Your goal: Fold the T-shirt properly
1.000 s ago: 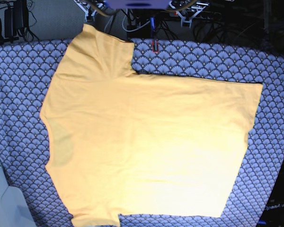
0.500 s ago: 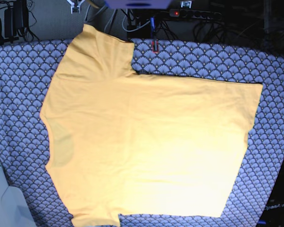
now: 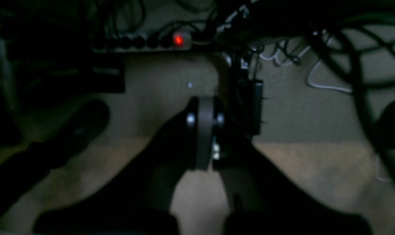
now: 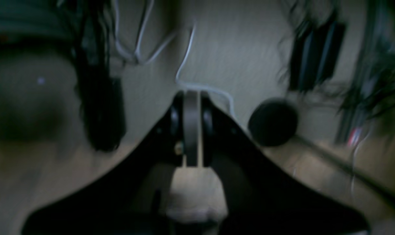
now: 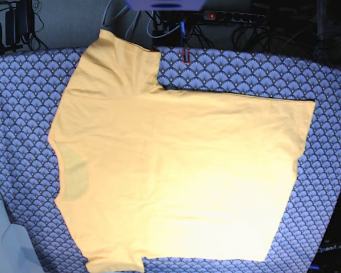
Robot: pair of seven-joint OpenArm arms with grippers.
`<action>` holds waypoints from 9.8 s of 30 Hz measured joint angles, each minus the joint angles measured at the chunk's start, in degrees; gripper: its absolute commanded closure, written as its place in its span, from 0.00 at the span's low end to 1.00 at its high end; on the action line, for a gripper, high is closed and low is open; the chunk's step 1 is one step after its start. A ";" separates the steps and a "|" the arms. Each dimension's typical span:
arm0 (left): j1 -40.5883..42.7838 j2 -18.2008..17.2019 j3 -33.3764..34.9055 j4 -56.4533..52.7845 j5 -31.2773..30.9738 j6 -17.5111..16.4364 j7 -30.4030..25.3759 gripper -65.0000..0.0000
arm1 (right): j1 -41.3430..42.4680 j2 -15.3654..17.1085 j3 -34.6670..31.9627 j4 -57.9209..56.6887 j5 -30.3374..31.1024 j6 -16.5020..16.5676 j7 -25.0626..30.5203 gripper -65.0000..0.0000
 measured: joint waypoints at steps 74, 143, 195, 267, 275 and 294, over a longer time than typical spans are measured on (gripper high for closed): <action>46.29 -32.11 -5.70 99.45 -41.18 0.79 13.51 0.77 | -19.15 16.55 6.43 101.39 64.19 33.24 -73.75 0.56; 8.13 -11.23 -40.96 101.20 -40.06 -13.27 73.44 0.70 | -9.90 13.40 9.09 83.84 60.65 38.93 -86.66 1.00; -18.99 -7.34 -48.59 66.77 -20.35 -24.87 76.61 1.00 | -8.76 14.62 9.11 83.93 59.14 38.93 -87.10 1.00; -48.89 -8.90 -34.77 51.82 11.02 -24.02 84.04 1.00 | 32.96 16.28 13.16 69.92 42.49 39.15 -101.22 0.59; -47.69 -8.85 -34.88 52.04 10.84 -24.02 83.78 1.00 | 35.76 17.14 8.04 55.63 41.62 38.95 -93.90 0.56; -47.43 -8.74 -34.99 52.04 10.84 -24.02 83.84 1.00 | 37.13 17.09 0.96 54.42 42.42 38.95 -88.37 0.56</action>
